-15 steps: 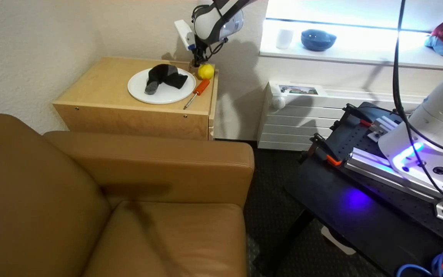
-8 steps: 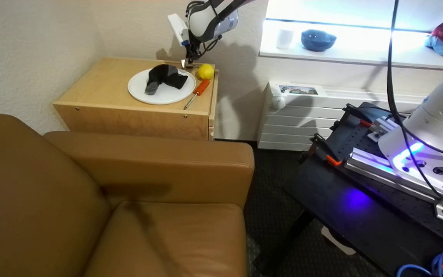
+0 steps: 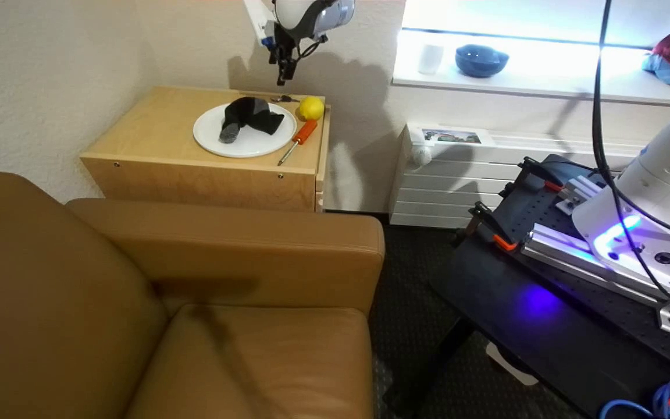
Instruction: Pick up the keys from the black bowl and place it on the cabinet to the left.
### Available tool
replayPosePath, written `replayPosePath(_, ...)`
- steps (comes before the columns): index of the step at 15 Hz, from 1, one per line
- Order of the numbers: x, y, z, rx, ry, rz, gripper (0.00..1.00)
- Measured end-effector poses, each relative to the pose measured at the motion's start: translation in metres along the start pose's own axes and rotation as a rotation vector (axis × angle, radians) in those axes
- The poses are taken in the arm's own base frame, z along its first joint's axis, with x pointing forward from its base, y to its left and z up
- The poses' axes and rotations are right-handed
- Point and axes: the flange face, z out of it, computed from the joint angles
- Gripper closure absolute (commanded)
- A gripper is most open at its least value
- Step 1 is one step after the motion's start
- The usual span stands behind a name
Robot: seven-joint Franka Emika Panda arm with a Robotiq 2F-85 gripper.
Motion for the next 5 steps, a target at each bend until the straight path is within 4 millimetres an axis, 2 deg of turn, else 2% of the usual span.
replayPosePath(2,-0.014,-0.013,-0.038,-0.054,-0.020,0.013,0.00)
replayPosePath(5,-0.043,-0.024,-0.109,-0.125,-0.145,-0.023,0.00)
